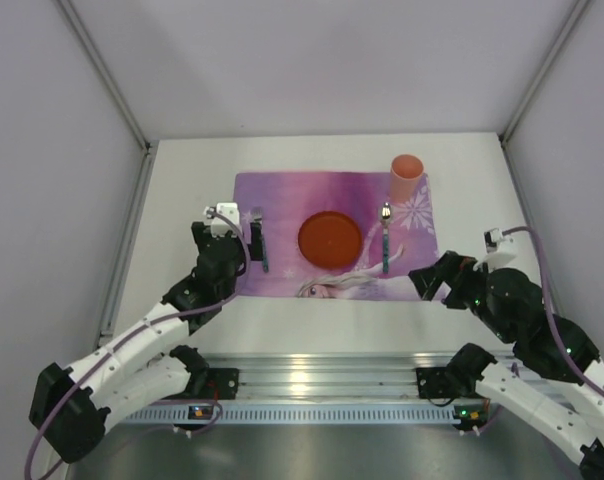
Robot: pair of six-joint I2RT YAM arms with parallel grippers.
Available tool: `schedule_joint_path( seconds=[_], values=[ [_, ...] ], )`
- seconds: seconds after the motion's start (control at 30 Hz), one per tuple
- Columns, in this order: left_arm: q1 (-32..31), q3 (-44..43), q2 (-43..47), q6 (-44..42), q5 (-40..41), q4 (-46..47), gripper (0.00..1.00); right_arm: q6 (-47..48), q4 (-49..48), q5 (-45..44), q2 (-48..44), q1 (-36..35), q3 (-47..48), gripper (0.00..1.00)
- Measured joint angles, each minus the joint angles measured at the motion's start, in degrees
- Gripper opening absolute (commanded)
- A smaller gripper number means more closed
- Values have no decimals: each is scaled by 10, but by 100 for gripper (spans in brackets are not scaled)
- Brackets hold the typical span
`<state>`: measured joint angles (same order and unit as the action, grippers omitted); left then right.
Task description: Set the dinner table for one person
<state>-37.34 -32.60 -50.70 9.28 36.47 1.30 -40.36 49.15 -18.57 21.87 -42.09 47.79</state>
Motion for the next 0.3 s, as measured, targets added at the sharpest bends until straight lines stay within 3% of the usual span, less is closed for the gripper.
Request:
schedule_joint_path(
  seconds=[0.3],
  values=[
    [34,46,-5,-31,-2,80,99,1,26,-13,10,0,0,100]
  ],
)
